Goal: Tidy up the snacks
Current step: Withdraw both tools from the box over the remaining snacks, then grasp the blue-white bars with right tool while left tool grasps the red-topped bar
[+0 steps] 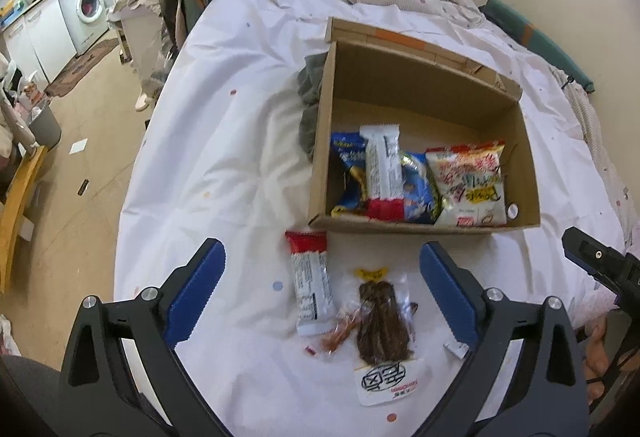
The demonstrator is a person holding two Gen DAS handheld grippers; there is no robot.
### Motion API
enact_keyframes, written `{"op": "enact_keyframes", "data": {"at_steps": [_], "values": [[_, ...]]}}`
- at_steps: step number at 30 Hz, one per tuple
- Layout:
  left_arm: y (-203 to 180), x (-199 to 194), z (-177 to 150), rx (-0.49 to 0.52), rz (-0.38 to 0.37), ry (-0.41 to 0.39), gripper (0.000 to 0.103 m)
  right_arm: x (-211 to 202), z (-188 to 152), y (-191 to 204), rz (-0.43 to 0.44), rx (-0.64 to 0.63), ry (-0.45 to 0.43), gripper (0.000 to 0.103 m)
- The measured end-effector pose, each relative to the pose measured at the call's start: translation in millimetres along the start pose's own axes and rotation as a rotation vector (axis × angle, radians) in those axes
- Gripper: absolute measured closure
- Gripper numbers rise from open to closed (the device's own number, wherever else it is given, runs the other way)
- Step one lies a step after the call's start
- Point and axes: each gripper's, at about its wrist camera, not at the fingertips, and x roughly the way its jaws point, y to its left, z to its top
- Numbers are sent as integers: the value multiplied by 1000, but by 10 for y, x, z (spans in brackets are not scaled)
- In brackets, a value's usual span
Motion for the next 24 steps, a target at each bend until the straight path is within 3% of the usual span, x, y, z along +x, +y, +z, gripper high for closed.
{"op": "enact_keyframes", "data": {"at_steps": [6,14,20,24], "values": [[67,71,-74,-48,2,52,7,104,-109,-254,-29,75,94,7],[48,134,-82,-53,18,81,7,636,-380,-427,-108,110,397,7],[66,167,-80,-70,3,109,7,775,-460,-50,-169,-138,422,7],[70,168,-78,-73,-1,113,7,973,-642,185,-177,-352,524,7]]}}
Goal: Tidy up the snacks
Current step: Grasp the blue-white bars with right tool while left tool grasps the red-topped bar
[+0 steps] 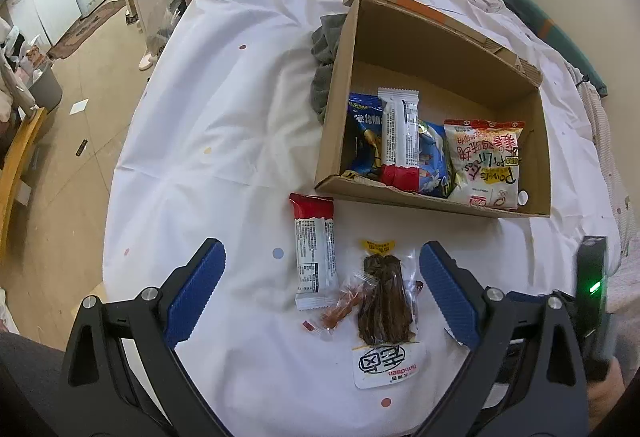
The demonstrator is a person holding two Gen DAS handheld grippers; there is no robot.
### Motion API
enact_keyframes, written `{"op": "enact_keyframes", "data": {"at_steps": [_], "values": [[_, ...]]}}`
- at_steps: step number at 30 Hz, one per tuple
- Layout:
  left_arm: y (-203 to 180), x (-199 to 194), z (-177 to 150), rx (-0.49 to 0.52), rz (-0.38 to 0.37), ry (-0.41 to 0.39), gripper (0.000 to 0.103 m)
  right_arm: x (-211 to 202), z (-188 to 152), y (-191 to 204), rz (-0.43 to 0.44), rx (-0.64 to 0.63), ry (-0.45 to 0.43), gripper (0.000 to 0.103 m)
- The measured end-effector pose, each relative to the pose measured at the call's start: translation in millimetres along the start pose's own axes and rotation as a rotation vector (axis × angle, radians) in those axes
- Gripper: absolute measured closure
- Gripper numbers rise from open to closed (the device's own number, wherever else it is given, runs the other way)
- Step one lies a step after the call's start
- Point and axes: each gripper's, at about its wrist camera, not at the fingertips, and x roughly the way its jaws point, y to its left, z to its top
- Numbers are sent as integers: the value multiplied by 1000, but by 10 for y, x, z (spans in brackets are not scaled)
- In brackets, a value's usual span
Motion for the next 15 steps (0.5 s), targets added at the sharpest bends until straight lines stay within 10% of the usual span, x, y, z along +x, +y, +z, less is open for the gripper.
{"op": "enact_keyframes", "data": {"at_steps": [15], "values": [[-51,-8,19,-8,-33,15,7,185,43,17,-84,-99,51,22]]}}
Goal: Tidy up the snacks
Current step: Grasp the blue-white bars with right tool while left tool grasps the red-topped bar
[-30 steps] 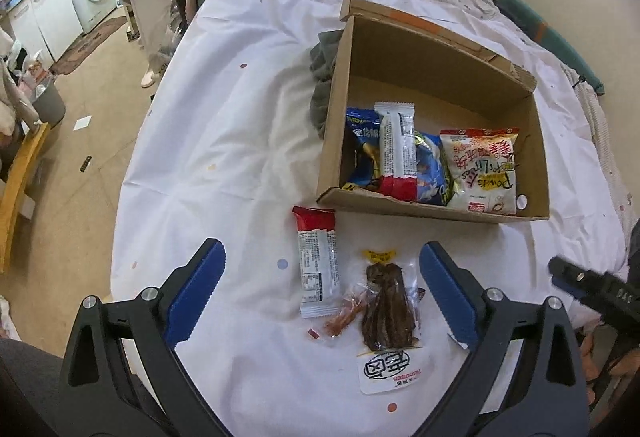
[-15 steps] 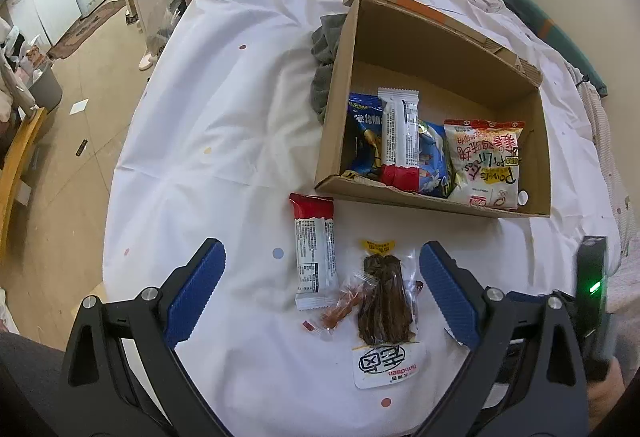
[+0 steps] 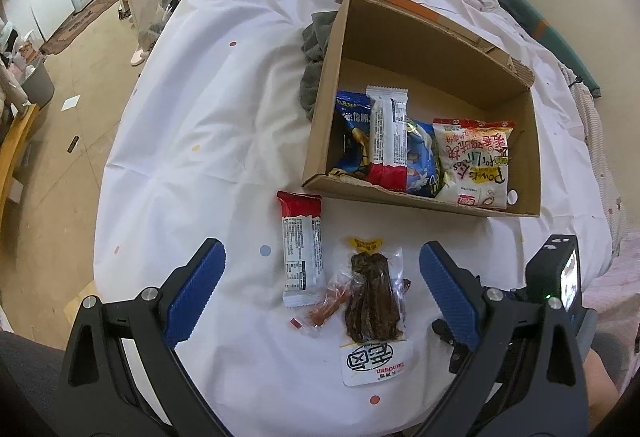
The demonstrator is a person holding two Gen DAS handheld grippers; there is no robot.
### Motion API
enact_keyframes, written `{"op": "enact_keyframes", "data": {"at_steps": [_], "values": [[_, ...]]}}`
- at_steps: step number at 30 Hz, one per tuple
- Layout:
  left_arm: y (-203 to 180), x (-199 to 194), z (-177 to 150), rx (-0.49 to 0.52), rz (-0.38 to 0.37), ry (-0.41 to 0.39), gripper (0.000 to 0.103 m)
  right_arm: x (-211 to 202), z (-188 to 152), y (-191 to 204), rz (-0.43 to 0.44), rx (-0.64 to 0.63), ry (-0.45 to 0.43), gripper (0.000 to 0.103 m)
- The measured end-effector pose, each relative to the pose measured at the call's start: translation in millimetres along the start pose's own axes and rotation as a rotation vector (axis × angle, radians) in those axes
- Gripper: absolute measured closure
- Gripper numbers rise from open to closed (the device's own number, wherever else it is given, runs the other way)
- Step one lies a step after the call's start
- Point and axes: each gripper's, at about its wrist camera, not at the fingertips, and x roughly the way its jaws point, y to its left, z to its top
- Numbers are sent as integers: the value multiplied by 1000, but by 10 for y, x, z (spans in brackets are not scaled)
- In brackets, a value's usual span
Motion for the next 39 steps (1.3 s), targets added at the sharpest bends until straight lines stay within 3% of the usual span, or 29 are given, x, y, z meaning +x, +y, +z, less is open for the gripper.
{"op": "enact_keyframes", "data": {"at_steps": [3,6,11,13,19,23,27,30,34,38,39], "values": [[0,-6,5,-3,2,-2,7,-57,5,-21,33,18,-9,31],[-2,-7,5,-3,5,-4,7,-201,50,-20,49,30,-41,33],[65,8,16,-16,29,-5,7,-382,57,-156,116,76,-89,49],[134,36,22,-40,41,5,7,-486,46,-203,143,96,-123,61],[330,175,25,-114,76,49,7,-698,23,-297,170,110,-195,80],[373,227,17,-131,103,55,7,-790,-64,-332,181,136,-238,87],[375,317,7,-123,133,70,7,-968,-124,-464,248,194,-296,97],[410,450,-9,-137,122,113,7,-1043,-166,-487,292,228,-334,97],[416,656,-29,-156,116,166,22,-1116,-169,-469,319,250,-389,98],[282,856,-45,-121,123,201,27,-1165,-190,-473,328,271,-424,98],[241,894,-50,-107,126,209,35,-1160,-193,-463,329,272,-427,98]]}}
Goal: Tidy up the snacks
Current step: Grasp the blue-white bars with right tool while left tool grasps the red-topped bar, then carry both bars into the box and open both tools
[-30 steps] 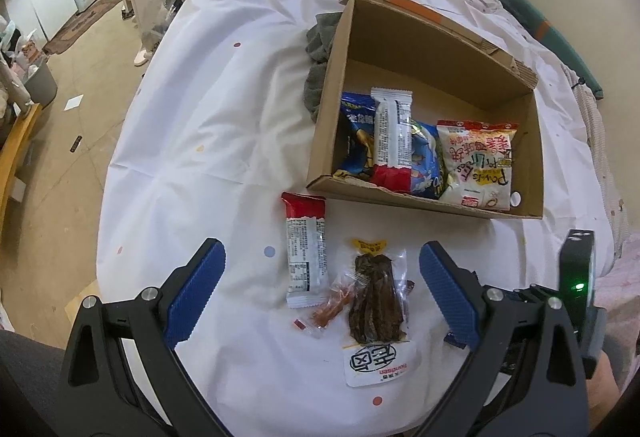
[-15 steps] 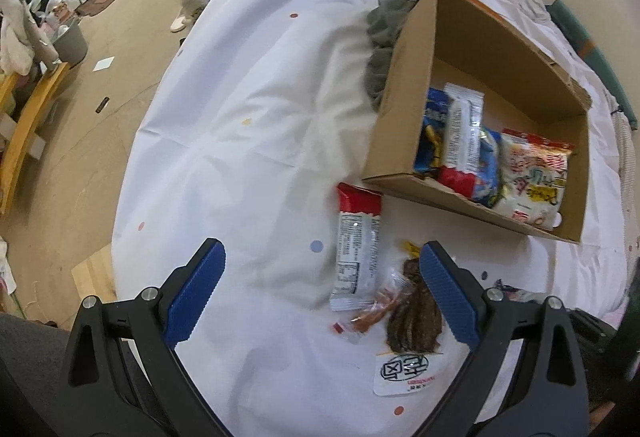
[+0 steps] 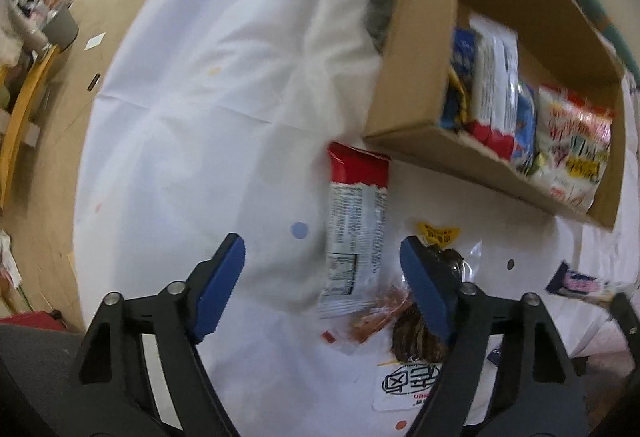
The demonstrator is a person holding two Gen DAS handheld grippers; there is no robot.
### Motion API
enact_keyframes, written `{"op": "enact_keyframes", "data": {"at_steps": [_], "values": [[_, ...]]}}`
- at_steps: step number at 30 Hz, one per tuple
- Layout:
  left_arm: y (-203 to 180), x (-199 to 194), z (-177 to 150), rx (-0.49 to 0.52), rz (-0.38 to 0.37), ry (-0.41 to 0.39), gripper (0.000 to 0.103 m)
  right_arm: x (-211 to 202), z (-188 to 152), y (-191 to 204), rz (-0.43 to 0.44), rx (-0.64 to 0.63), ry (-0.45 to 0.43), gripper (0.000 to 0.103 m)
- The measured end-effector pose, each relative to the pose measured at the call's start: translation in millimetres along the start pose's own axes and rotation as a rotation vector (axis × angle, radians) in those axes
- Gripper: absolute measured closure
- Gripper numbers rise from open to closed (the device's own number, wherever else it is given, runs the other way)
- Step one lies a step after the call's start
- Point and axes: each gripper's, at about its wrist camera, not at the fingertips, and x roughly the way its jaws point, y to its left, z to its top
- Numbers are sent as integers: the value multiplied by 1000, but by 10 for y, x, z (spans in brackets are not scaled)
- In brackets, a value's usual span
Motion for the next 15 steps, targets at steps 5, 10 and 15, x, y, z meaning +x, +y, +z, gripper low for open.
{"op": "enact_keyframes", "data": {"at_steps": [5,10,15], "values": [[-230,255,4,96,49,38,52,-44,2,-37,6,18,-17,98],[-248,252,-54,133,85,17,75,-25,-10,-34,4,15,-21,98],[-138,26,-137,116,92,-46,74,-21,-17,1,13,6,-22,98]]}}
